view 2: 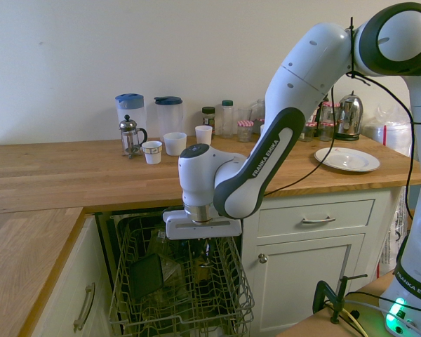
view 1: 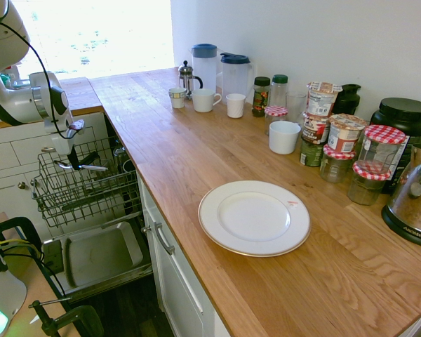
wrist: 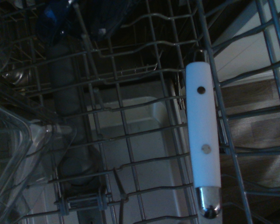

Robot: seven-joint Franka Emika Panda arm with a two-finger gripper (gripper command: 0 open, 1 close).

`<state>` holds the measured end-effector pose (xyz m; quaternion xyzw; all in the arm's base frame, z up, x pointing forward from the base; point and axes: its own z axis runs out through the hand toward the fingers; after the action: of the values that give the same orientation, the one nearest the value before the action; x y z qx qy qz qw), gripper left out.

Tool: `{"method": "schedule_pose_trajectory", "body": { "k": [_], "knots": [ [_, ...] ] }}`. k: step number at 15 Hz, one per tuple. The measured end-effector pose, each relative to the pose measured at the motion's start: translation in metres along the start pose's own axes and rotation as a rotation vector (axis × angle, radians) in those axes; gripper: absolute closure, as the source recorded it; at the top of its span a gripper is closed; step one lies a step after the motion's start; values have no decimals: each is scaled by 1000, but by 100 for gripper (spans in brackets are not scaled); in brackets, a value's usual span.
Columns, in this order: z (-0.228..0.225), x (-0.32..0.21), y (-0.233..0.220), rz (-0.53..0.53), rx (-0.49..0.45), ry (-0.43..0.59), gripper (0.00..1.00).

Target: Put the spoon in the dishwasher

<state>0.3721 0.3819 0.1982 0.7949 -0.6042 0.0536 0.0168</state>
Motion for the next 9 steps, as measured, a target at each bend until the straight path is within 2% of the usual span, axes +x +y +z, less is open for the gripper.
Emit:
{"method": "schedule_pose_trajectory", "body": {
  "k": [9],
  "knots": [
    [49, -3, -3, 7, -34, -1, 100]
  ]
}}
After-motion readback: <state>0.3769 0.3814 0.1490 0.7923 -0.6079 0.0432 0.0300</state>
